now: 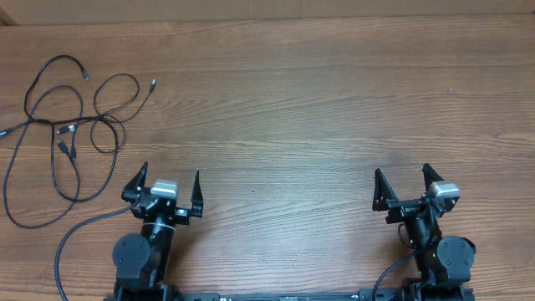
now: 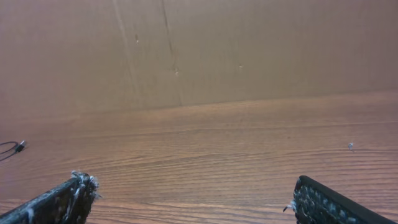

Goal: Untangle cables

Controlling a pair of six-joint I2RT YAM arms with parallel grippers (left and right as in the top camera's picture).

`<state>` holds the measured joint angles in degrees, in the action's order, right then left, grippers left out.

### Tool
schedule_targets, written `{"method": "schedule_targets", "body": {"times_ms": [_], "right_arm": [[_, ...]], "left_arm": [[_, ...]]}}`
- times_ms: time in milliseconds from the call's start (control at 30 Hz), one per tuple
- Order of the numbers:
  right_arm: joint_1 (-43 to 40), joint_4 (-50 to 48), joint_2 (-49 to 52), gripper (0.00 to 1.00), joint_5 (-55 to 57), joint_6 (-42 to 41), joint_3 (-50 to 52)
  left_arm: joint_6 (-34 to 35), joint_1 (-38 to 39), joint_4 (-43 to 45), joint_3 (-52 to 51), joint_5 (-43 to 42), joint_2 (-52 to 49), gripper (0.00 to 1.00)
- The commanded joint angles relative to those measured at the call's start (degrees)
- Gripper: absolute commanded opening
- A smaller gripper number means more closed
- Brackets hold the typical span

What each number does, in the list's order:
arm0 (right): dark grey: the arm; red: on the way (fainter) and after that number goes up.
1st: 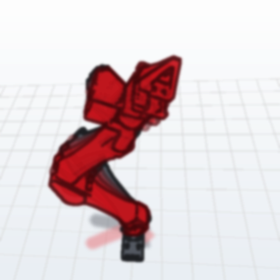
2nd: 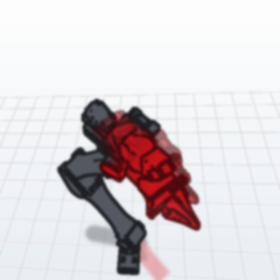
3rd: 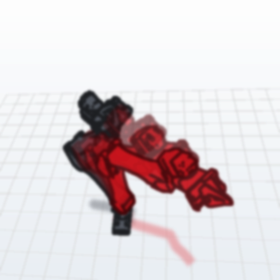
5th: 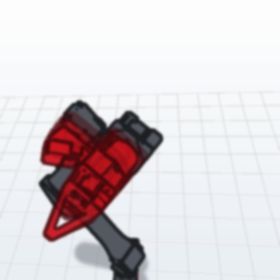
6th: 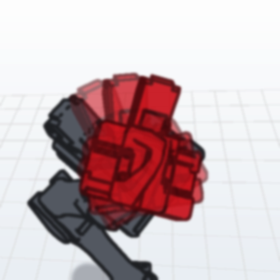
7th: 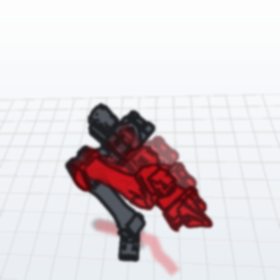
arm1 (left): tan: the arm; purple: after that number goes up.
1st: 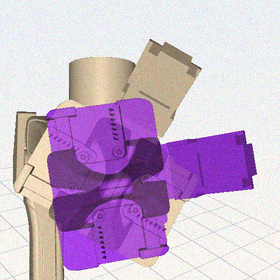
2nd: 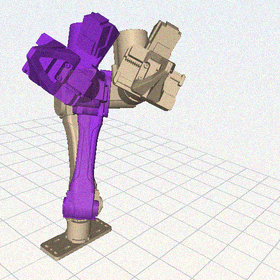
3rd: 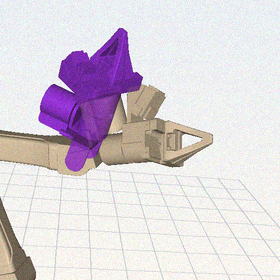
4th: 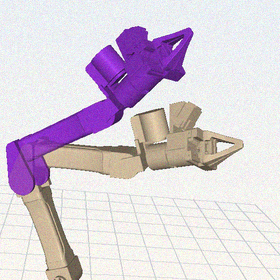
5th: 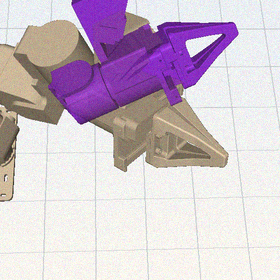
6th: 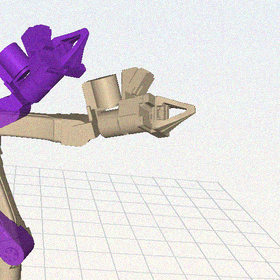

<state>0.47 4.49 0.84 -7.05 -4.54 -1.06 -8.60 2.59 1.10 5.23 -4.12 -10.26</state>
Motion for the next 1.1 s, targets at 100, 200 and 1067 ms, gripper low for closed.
{"method": "schedule_targets", "body": {"times_ms": [100, 200, 1067], "right_arm": [[0.3, -0.3, -0.7, 1.00, 0.1, -0.5, 0.6], [0.3, -0.3, -0.7, 1.00, 0.1, -0.5, 0.6], [0.3, -0.3, -0.7, 1.00, 0.1, -0.5, 0.6]], "left_arm": [[-3.0, -0.4, -2.2, -5.0, 0.0, 6.7, 1.00], [-2.7, -0.4, -5.4, -5.0, 0.7, 9.3, 0.99], [-2.8, -0.4, -5.4, -5.0, 0.7, 10.0, 1.00]]}}
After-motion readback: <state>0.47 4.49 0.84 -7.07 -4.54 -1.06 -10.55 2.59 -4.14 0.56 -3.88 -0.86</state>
